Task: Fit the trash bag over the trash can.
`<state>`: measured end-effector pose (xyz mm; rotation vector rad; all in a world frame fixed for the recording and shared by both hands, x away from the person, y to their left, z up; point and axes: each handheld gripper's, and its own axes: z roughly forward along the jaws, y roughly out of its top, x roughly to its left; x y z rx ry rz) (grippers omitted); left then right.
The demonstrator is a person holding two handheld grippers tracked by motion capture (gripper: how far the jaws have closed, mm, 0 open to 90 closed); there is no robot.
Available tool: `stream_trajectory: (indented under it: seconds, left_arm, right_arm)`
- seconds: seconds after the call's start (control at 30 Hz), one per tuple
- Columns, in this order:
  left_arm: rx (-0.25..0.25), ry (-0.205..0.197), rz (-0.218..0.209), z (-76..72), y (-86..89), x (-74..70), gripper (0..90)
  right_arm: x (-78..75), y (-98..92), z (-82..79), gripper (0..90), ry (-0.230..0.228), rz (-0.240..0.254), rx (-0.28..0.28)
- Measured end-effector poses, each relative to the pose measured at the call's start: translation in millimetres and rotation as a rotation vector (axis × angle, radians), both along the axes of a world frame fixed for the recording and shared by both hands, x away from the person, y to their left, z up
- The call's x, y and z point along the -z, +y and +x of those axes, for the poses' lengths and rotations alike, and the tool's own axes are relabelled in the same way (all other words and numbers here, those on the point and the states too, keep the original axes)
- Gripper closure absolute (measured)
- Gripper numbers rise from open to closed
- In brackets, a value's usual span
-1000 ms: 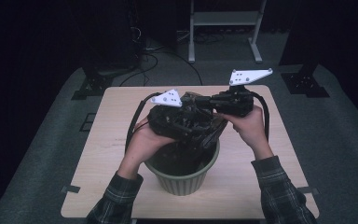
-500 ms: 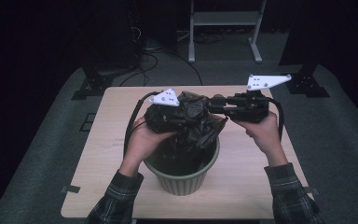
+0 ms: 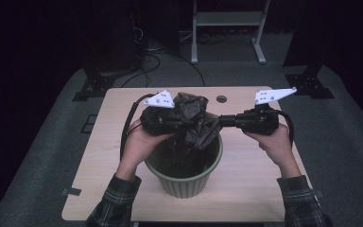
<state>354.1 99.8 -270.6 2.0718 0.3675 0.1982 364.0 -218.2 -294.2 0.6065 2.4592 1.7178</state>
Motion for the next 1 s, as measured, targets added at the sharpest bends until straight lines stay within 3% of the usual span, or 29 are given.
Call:
stream_trajectory:
  seconds: [0.13, 0.43, 0.67, 0.77, 0.83, 1.0]
  left_arm:
    - [-0.008, -0.007, 0.002, -8.6, 16.7, -0.7, 89.6]
    - [-0.084, -0.017, 0.01, -24.2, 66.5, 3.6, 89.6]
    - [-0.13, -0.018, 0.004, -32.0, 91.2, 11.2, 89.6]
    - [-0.141, -0.019, -0.008, -33.3, 96.4, 13.2, 89.6]
    - [-0.146, -0.02, -0.008, -33.9, 97.3, 13.8, 89.6]
    - [-0.167, -0.032, -0.003, -34.8, 100.6, 12.0, 89.7]
  right_arm:
    - [0.7, -6.4, -4.3, 90.0, -0.01, -0.016, 0.01]
    - [4.2, -60.6, -15.6, 90.0, -0.016, 0.011, 0.111]
    - [25.2, -87.5, -25.7, 90.0, 0.02, 0.012, 0.151]
    - [40.3, -93.8, -28.4, 90.0, 0.056, -0.013, 0.163]
    - [47.0, -95.2, -28.8, 90.0, 0.065, -0.055, 0.186]
    - [58.1, -101.9, -28.1, 90.0, 0.098, -0.117, 0.223]
